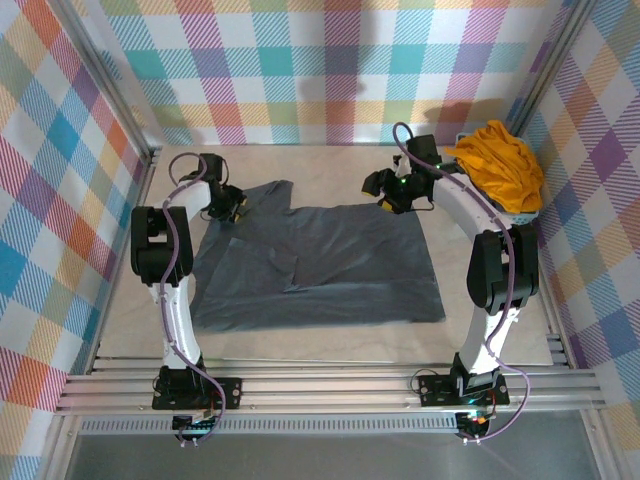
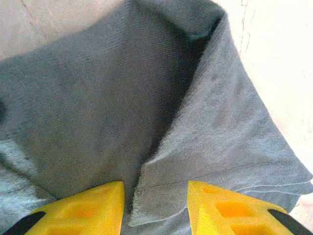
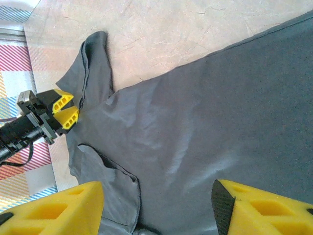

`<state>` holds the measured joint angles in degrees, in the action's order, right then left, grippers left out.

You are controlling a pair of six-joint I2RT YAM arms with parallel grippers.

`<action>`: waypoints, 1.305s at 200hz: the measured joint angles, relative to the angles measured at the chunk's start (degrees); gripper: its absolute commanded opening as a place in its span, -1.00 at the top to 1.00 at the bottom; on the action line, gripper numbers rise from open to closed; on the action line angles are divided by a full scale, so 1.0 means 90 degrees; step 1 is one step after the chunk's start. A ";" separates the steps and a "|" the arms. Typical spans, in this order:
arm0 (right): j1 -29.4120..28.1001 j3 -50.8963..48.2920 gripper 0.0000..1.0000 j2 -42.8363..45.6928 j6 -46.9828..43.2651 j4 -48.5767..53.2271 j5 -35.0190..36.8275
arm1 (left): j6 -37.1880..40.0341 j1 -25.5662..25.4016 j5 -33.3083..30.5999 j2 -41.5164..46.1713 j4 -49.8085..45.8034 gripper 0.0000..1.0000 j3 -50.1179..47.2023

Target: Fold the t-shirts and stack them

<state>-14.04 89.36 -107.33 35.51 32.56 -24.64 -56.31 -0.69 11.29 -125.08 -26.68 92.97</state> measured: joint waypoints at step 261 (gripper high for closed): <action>0.0568 0.1897 -0.05 -0.2101 0.0136 0.1078 0.2698 | 0.0435 0.0036 -0.0243 -0.0058 -0.0709 1.00 0.0950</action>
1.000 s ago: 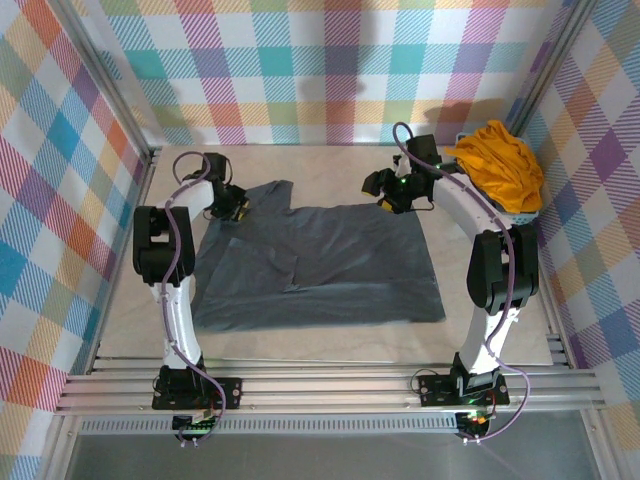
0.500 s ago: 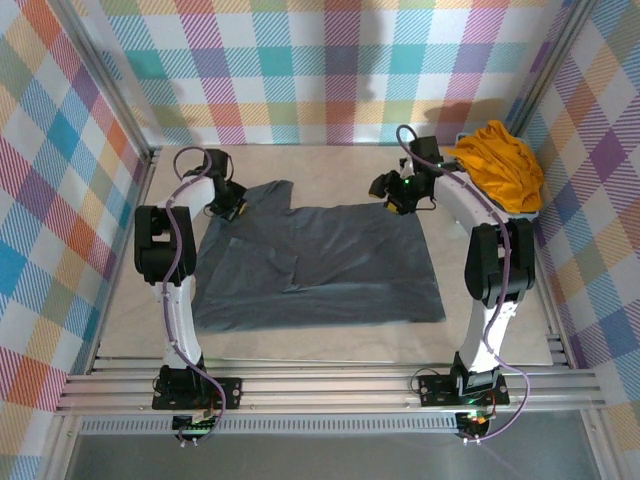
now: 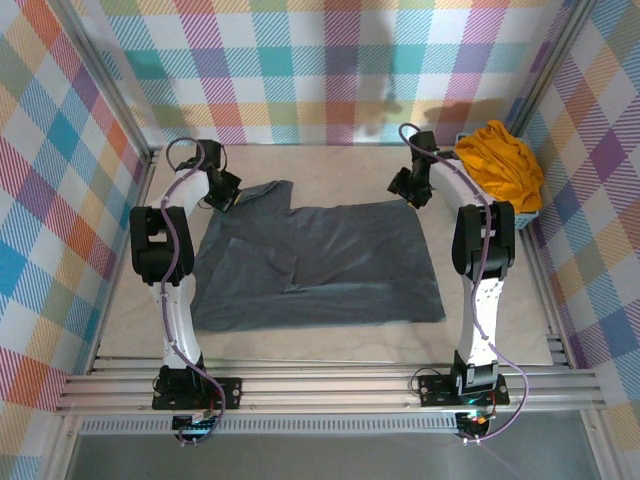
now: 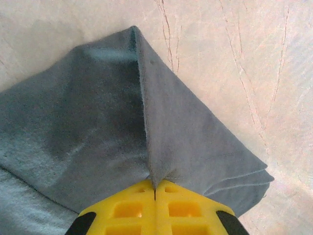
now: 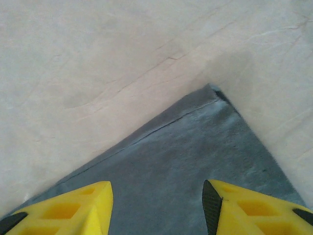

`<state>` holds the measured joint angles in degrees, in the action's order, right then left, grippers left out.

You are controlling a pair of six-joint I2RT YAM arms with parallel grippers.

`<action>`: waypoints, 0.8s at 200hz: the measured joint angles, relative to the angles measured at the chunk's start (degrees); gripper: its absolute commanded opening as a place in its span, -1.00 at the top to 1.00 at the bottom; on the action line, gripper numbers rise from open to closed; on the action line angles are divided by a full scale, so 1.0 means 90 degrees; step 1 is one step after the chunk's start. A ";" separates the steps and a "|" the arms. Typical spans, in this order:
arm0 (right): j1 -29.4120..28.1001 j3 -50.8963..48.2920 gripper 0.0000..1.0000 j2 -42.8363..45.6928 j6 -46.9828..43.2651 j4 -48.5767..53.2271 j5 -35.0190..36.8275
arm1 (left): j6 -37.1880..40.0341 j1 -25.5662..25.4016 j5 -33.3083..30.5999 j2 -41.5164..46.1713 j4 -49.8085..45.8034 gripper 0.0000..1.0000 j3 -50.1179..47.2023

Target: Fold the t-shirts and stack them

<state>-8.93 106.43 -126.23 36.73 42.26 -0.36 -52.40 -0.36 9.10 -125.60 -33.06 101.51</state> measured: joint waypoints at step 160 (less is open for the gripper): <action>0.0238 0.1819 0.24 -0.1615 -0.0219 0.0869 0.0423 | -0.0005 0.0036 0.0223 0.0078 0.0022 1.00 0.0075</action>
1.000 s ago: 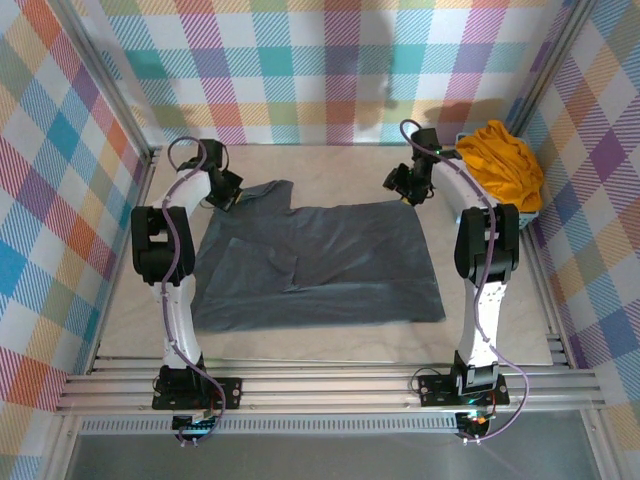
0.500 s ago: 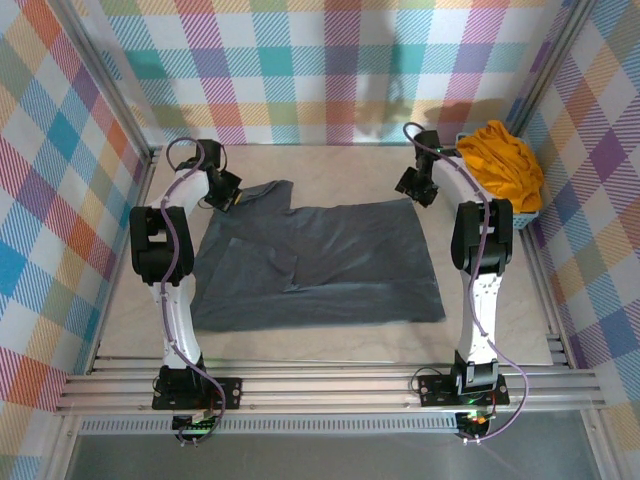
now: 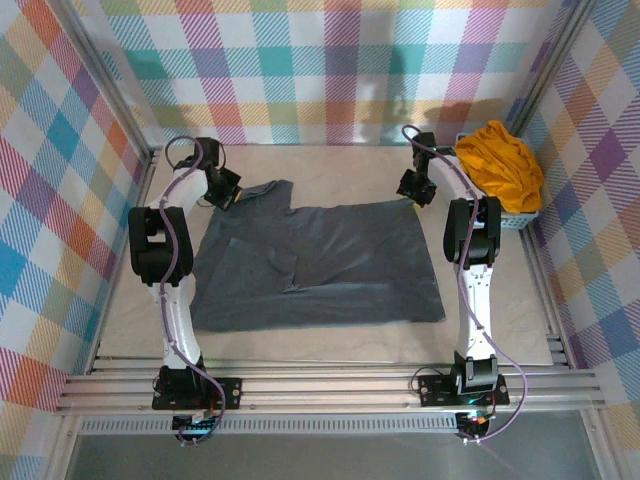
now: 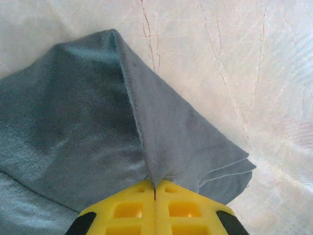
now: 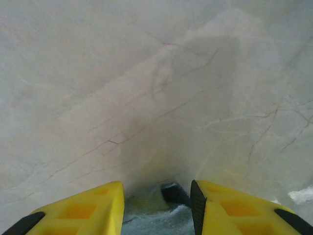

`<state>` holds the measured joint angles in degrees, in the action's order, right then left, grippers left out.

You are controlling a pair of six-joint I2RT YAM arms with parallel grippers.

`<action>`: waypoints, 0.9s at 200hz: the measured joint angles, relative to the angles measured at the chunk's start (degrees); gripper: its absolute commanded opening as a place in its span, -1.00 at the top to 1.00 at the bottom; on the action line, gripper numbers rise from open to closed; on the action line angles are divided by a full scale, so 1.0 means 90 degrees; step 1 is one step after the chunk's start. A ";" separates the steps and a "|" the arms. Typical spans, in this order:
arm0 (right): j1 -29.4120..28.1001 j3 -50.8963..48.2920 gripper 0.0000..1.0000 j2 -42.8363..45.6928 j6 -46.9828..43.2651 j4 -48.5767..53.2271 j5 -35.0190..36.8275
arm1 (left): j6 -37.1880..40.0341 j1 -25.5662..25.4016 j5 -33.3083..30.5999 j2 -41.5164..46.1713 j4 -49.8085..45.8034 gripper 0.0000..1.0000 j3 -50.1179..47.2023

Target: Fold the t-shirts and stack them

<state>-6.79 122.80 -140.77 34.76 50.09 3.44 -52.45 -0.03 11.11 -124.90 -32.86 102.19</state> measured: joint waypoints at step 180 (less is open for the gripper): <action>-0.0005 -0.0301 1.00 0.0495 -0.0255 -0.0010 -0.0216 | 0.0002 0.0131 0.0498 0.1163 -0.0005 1.00 -0.0209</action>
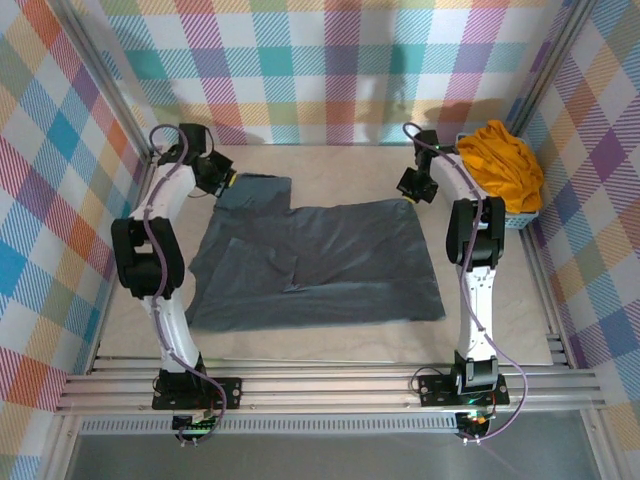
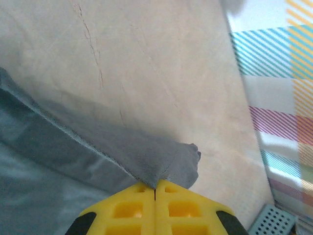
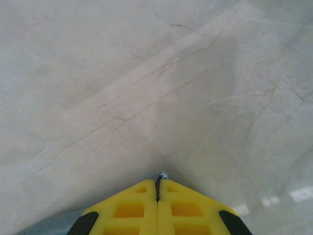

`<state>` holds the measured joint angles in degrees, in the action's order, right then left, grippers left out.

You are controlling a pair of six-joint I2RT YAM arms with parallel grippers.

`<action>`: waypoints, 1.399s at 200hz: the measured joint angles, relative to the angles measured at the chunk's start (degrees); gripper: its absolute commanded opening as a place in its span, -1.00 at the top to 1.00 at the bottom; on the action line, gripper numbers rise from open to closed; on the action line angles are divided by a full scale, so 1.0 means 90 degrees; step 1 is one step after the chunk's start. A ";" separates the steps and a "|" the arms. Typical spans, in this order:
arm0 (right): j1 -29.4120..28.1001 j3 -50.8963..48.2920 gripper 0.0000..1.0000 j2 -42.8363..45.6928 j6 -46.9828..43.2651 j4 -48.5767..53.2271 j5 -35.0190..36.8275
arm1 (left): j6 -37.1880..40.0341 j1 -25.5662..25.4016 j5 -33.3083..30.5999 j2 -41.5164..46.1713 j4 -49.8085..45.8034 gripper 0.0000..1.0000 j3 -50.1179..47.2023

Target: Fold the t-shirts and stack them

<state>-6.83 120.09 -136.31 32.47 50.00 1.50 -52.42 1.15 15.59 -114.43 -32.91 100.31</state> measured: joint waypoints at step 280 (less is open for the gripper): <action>0.0170 -0.6088 1.00 0.4410 -0.0083 -0.0962 0.0049 | 0.0449 0.0549 -0.0653 0.7711 -0.1863 1.00 -0.6050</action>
<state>-5.30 65.30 -96.62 31.73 41.34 1.93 -48.38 6.09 9.72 -45.04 -49.67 45.87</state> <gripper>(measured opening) 0.048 0.050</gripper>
